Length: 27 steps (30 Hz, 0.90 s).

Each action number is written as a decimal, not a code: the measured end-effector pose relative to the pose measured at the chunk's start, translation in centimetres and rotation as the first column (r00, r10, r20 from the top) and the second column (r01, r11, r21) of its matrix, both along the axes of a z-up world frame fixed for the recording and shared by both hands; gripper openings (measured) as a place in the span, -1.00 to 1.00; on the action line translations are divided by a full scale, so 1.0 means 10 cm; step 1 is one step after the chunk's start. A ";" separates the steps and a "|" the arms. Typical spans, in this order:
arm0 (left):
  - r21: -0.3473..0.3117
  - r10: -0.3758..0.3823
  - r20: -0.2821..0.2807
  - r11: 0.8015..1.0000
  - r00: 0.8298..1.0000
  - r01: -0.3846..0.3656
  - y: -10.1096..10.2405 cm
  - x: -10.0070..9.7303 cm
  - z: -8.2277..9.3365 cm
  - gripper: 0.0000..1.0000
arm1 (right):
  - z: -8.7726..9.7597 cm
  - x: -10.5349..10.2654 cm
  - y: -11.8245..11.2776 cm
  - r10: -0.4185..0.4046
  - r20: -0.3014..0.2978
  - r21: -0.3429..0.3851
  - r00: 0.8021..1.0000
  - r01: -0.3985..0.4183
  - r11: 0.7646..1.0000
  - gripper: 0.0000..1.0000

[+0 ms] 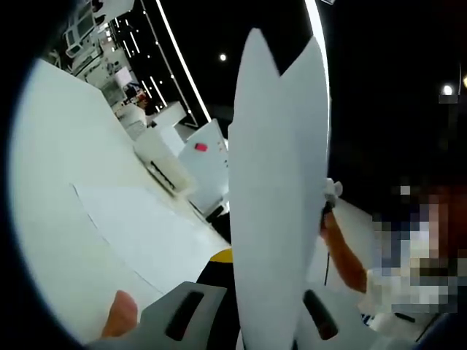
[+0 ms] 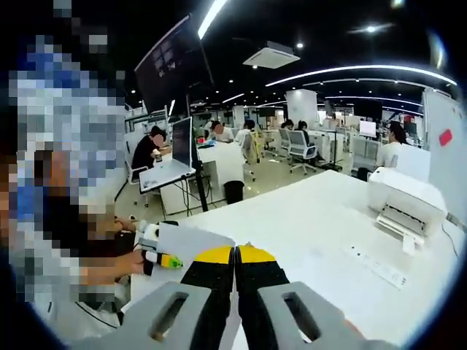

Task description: Organize the stack of printing papers by aligning and flattening the scattered papers on the table

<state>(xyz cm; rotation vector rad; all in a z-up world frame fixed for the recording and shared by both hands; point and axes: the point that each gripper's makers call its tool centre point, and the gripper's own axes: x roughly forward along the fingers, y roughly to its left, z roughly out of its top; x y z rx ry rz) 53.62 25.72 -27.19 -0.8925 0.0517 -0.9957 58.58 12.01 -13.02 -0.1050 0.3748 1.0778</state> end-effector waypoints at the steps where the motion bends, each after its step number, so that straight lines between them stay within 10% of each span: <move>1: 0.000 0.000 -0.001 1.000 1.000 0.000 0.00 0.00 0.00 -0.88 | -0.01 0.02 -0.01 -0.010 -0.007 -0.001 1.000 0.010 1.000 -1.00; 27: -0.003 0.009 -0.015 1.000 1.000 -0.009 -0.02 0.00 -0.01 -0.82 | -0.12 0.09 0.12 -0.032 -0.078 -0.004 0.996 0.032 0.999 -1.00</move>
